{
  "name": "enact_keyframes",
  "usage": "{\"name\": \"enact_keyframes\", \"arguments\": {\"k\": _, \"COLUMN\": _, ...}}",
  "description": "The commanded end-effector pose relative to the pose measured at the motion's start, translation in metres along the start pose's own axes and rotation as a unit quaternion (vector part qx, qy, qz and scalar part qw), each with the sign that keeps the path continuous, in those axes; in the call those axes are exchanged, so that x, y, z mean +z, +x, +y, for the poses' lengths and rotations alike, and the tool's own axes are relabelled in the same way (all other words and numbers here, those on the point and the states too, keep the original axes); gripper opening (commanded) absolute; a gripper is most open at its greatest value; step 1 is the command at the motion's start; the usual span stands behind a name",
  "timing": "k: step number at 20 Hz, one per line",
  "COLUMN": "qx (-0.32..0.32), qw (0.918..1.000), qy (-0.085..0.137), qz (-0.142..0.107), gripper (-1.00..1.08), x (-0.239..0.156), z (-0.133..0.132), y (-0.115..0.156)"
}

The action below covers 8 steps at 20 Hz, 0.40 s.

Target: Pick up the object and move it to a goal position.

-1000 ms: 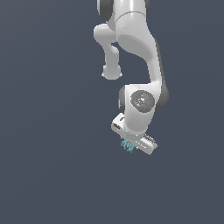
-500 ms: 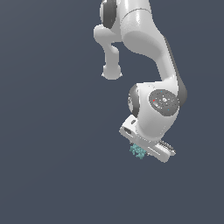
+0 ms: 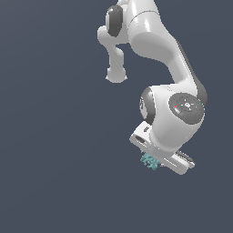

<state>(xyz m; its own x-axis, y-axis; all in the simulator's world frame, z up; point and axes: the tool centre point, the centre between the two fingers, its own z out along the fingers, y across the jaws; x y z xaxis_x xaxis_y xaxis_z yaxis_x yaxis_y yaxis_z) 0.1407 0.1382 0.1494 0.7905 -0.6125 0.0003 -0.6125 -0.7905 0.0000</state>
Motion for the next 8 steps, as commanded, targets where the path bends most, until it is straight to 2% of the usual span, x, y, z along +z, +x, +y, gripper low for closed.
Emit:
{"name": "enact_keyframes", "arguments": {"k": 1, "qx": 0.000, "qw": 1.0000, "qy": 0.000, "qz": 0.000, "gripper": -1.00, "x": -0.0025, "z": -0.0035, "y": 0.0012}}
{"name": "enact_keyframes", "arguments": {"k": 8, "qx": 0.000, "qw": 1.0000, "qy": 0.000, "qz": 0.000, "gripper": -1.00, "x": -0.0047, "z": -0.0072, "y": 0.0023}}
